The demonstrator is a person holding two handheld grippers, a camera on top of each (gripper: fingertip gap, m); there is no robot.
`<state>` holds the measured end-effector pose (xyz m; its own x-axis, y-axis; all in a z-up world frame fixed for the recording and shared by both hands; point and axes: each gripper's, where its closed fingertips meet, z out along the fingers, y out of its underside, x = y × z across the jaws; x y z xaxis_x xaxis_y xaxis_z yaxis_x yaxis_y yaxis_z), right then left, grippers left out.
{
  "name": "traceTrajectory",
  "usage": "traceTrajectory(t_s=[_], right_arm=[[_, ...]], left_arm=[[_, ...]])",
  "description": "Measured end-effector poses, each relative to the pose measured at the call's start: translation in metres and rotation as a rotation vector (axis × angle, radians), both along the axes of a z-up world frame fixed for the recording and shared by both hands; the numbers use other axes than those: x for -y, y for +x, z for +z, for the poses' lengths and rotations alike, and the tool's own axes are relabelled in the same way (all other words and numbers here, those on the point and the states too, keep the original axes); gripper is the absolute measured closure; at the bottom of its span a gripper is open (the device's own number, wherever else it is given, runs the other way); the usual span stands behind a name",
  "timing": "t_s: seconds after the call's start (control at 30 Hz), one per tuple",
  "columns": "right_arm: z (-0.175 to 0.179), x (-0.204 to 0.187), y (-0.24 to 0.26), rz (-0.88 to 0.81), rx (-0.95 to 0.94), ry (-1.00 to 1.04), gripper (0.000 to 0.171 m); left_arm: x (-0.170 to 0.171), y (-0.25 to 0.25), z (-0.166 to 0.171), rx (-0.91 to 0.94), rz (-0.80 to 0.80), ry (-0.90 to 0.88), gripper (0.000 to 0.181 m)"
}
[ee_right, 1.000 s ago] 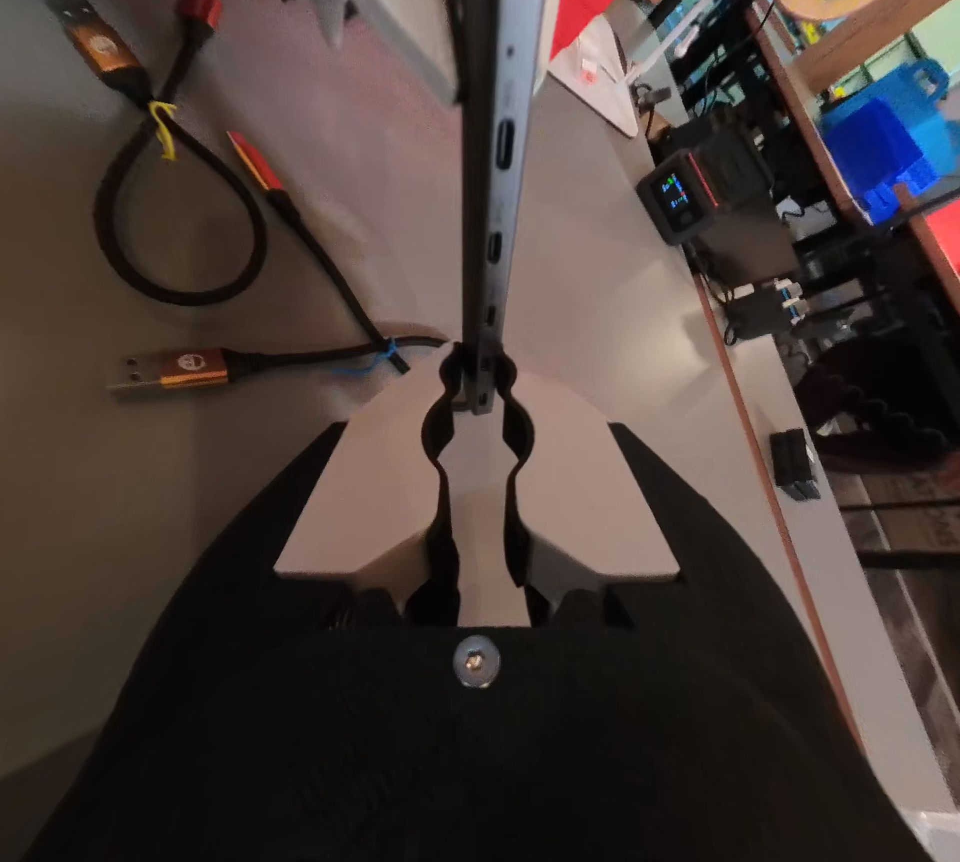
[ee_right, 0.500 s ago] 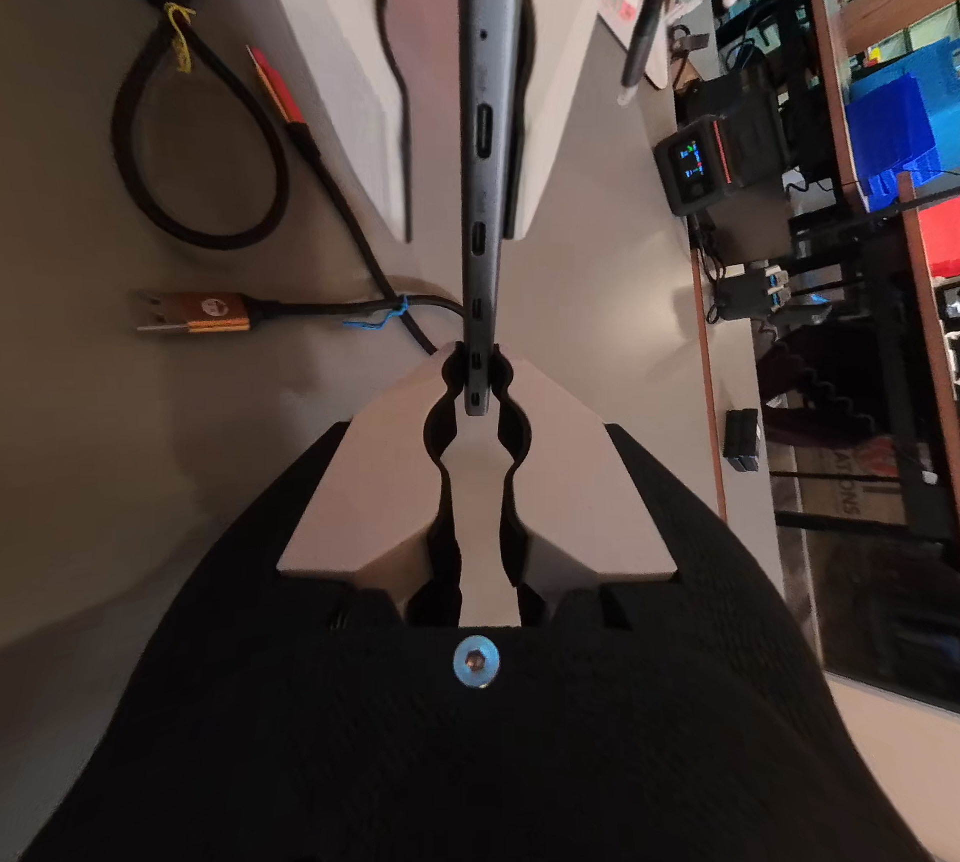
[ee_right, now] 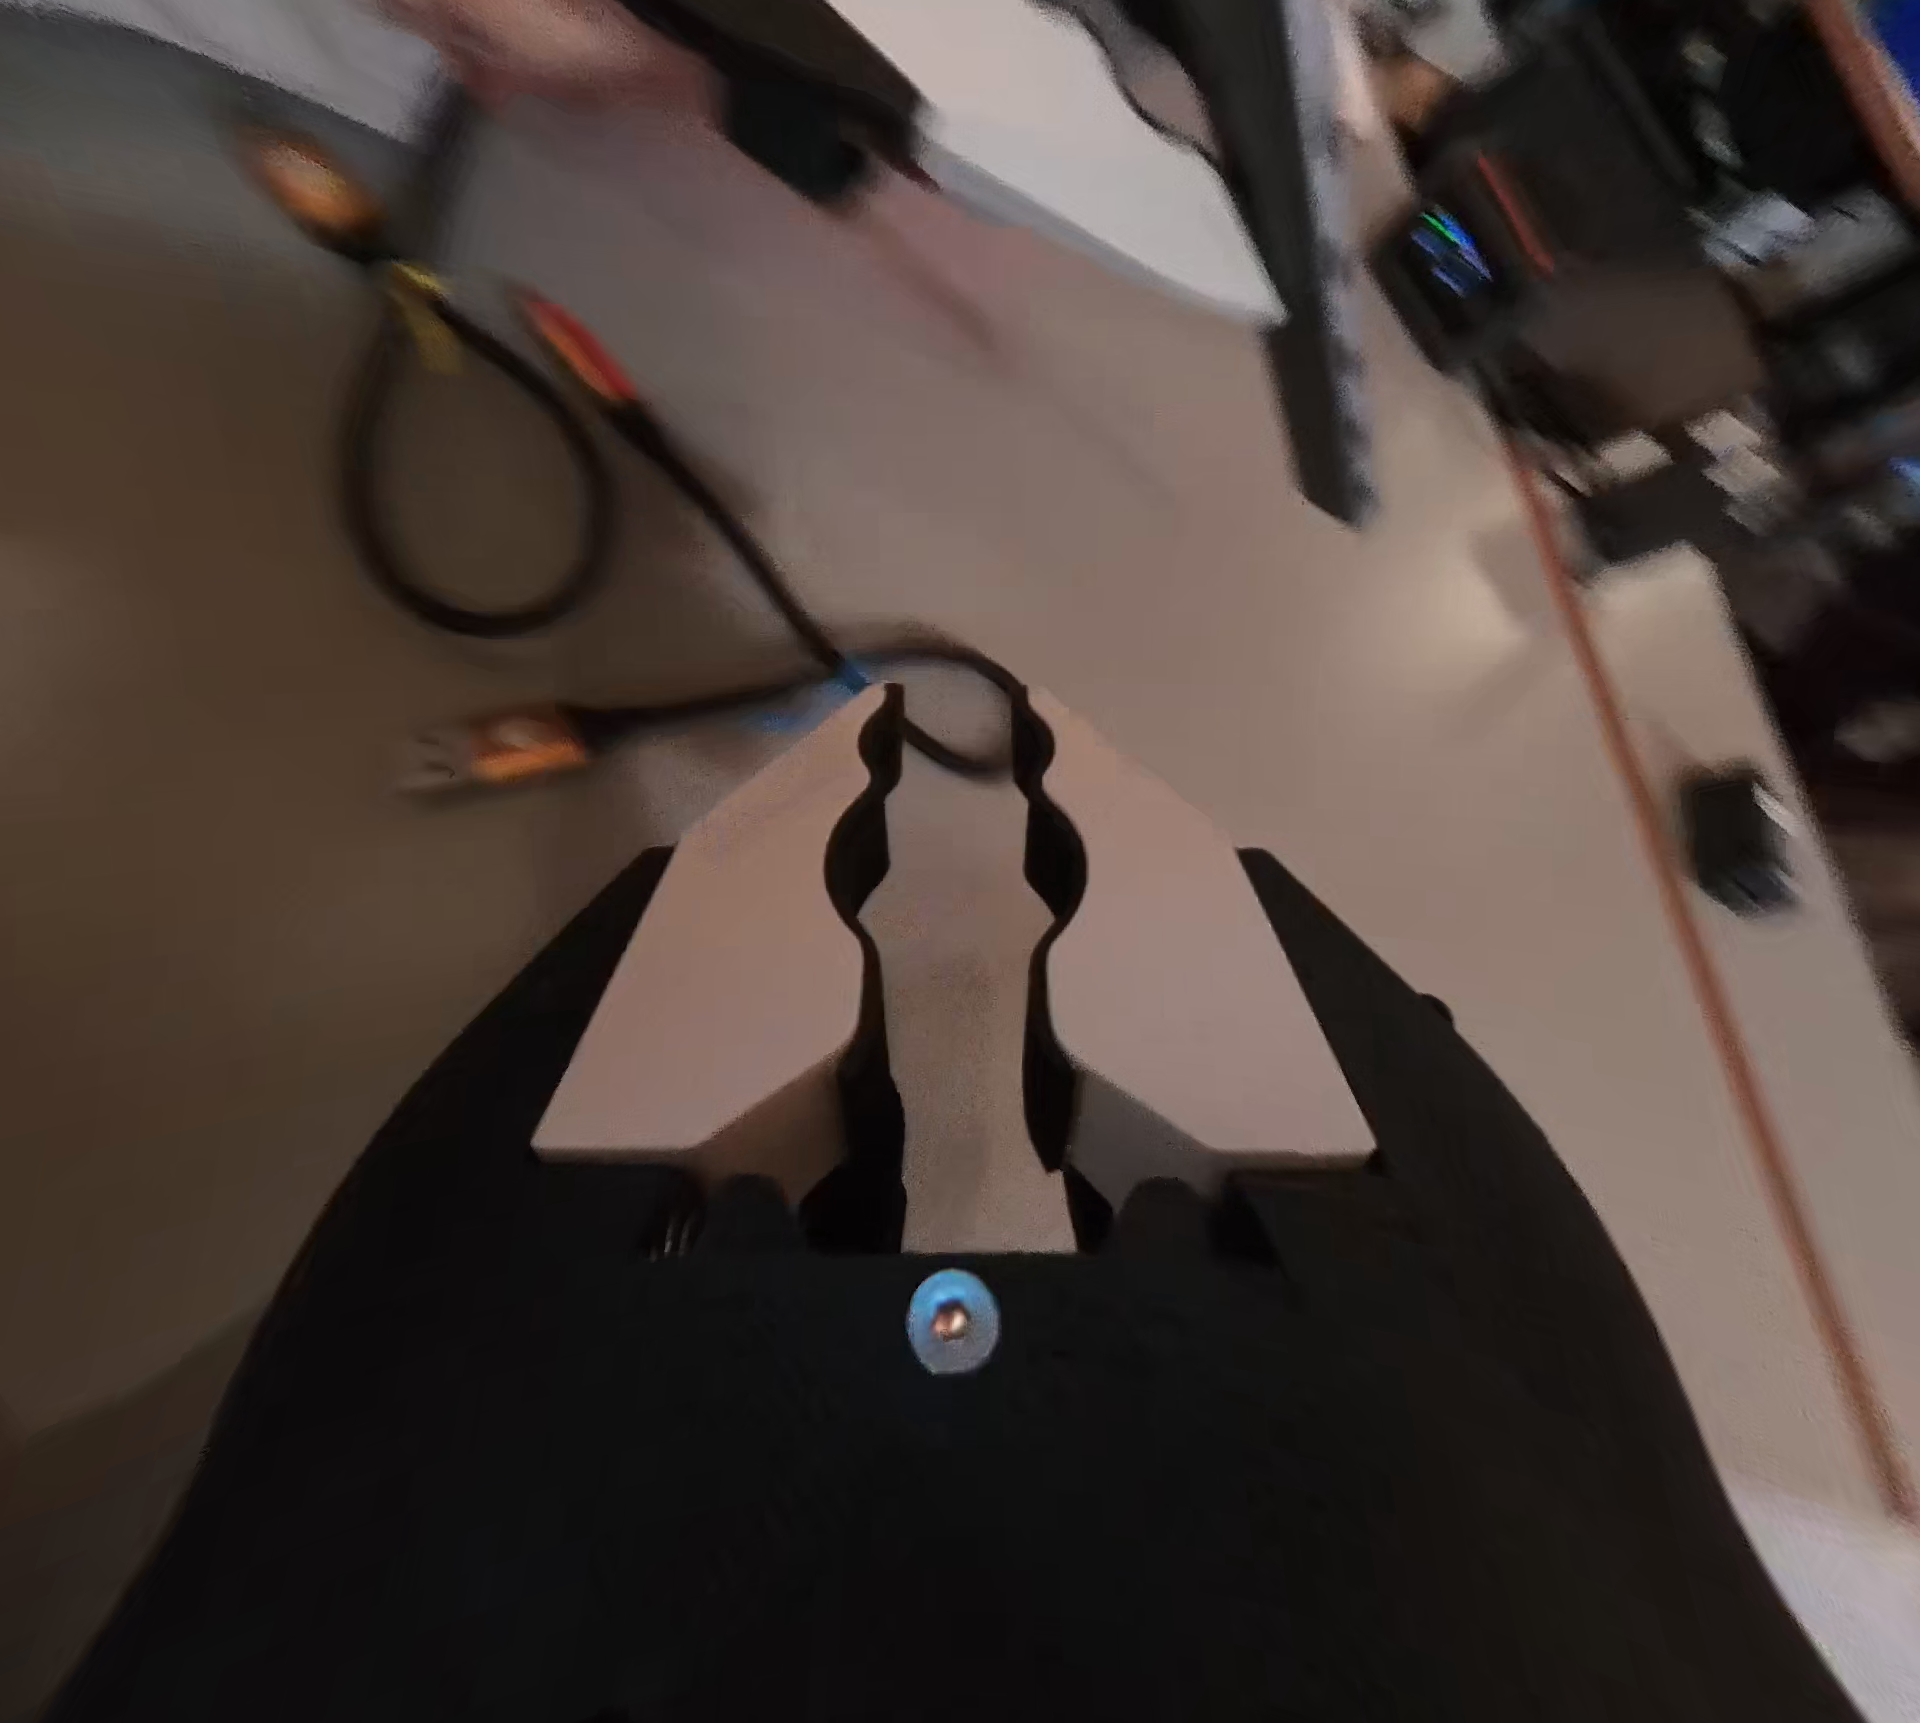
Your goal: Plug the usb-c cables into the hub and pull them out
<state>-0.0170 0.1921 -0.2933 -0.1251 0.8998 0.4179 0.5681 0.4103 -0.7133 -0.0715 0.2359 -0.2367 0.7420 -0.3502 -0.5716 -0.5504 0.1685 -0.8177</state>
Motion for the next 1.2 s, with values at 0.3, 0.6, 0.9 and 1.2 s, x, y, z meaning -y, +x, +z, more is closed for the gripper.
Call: traceTrajectory(t_s=[0.3,0.6,0.9,1.2], right_arm=[[-0.035,0.066,-0.052,0.422,0.137,-0.286,0.161],[-0.045,0.057,-0.059,0.461,0.321,-0.377,0.156],[-0.031,0.032,-0.048,0.264,0.274,-0.191,0.168],[0.034,-0.027,-0.009,-0.150,0.072,-0.109,0.169]], left_arm=[[0.007,-0.023,0.001,0.107,0.017,0.021,0.173],[0.007,-0.023,0.000,0.119,0.006,0.020,0.174],[0.011,-0.013,-0.004,0.042,-0.032,0.051,0.174],[0.010,0.001,-0.026,-0.244,-0.021,0.072,0.173]])
